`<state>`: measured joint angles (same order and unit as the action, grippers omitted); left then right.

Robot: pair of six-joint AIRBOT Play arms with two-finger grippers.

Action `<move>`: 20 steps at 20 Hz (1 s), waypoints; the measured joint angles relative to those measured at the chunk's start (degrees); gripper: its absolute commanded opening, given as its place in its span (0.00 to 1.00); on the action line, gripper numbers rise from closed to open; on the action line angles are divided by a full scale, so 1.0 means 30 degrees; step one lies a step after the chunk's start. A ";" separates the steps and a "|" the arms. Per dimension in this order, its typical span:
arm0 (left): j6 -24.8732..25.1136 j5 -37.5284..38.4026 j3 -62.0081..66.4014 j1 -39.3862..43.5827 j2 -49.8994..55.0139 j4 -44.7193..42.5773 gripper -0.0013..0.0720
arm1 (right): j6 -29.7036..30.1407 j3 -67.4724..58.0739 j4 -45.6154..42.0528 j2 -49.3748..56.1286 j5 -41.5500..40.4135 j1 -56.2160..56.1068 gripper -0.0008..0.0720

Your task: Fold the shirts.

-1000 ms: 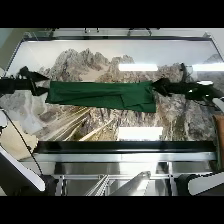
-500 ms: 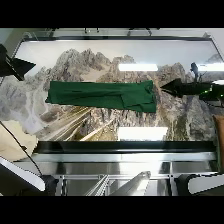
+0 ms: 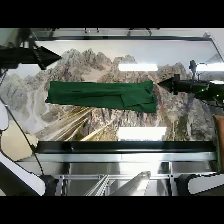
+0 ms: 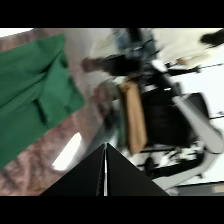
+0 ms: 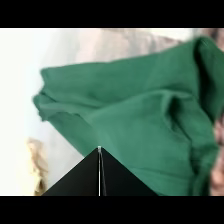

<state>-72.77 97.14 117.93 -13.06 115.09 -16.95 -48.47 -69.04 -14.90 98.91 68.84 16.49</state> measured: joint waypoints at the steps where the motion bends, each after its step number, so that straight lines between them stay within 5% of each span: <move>1: 0.0051 -0.0284 0.0000 0.0517 -0.0022 -0.1027 0.01 | -0.0350 0.0000 -0.0692 -0.0007 -0.0138 -0.0022 0.67; 3: 0.0058 -0.0969 0.0000 0.1661 -0.0058 -0.3184 0.01 | -0.0714 0.0000 -0.1931 -0.0015 -0.0488 -0.0102 0.68; 5: 0.0058 -0.1501 0.0000 0.2790 -0.0073 -0.4962 0.01 | -0.1202 0.0000 -0.3104 0.0007 -0.1239 -0.0328 0.93; 10: 0.0058 -0.2761 0.0000 0.5435 -0.0080 -0.9114 0.01 | -0.2652 -0.0007 -0.4721 0.0597 -0.3381 -0.1020 0.92; 12: 0.0051 -0.3213 0.0000 0.6302 -0.0080 -1.0258 0.01 | -0.3228 -0.0015 -0.4889 0.1231 -0.3424 -0.1231 0.76; 16: -0.0102 -0.4561 -0.0350 0.7388 0.0029 -1.1810 0.01 | -0.3854 -0.0503 -0.4415 0.2390 -0.2295 -0.1909 0.75; 18: -0.0313 -0.5370 -0.0998 0.7708 0.0051 -1.2174 0.01 | -0.4197 -0.0998 -0.4422 0.2907 -0.1953 -0.2433 0.60; 20: -0.0539 -0.6062 -0.1734 0.7970 0.0087 -1.2604 0.01 | -0.4444 -0.1530 -0.4634 0.3417 -0.1727 -0.3031 0.12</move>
<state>-74.39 78.96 112.73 10.85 115.35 -54.76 -61.80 -73.63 -28.80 109.16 63.66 7.40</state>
